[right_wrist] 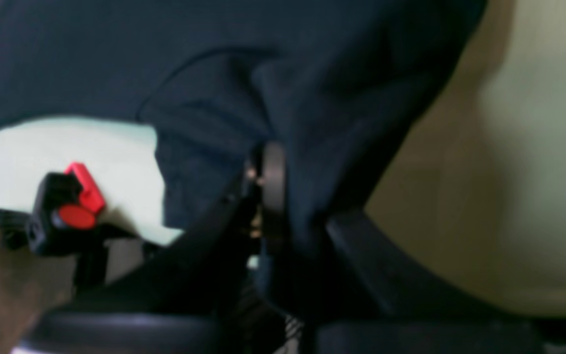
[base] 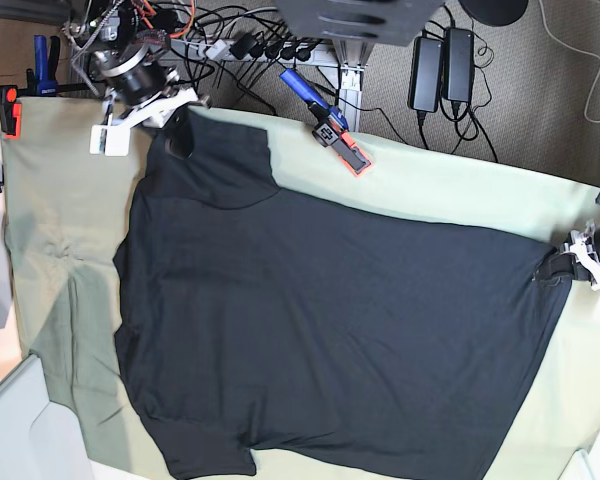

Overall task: Fold the T-shirt properly
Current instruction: 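Lift the shirt with both grippers and pull it taut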

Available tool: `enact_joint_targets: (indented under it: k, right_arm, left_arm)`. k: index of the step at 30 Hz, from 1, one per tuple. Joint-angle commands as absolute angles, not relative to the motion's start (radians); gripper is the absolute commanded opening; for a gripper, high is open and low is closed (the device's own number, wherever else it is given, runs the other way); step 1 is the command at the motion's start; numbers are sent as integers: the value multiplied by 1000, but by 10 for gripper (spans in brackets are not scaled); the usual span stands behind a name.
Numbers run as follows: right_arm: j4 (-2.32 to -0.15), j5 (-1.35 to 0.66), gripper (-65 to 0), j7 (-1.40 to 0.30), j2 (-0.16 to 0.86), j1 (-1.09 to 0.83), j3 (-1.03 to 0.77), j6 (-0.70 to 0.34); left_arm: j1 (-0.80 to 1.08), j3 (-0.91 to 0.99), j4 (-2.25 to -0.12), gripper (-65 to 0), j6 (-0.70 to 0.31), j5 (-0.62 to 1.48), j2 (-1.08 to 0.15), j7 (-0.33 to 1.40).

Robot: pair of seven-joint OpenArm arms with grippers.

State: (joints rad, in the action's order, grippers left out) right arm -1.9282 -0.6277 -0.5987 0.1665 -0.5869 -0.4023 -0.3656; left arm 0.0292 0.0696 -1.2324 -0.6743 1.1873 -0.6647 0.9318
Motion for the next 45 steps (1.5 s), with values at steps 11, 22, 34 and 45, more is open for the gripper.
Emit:
enact_joint_targets:
  k: [11,22,34,45]
  right_arm:
    - [-1951,-615,-650,-579,273,-414,-408,-404]
    - [-1764,-583,-650,-572,349,-165,-321,-404]
    - [-1433,-570,-650,-553,351,154,-231,-424]
    - [-1290,-475,-364,-548,319,289,-96,-423]
  left_arm:
    - [-114,73,-1274,-650,-698,1089,-641,862]
    - [-265,73,-1052,-650,-698,951,-570,738]
    - [-390,72,-859,-650,-698,764,-560,575]
    - [-419,71,-823,-299,-698,741,-559,531]
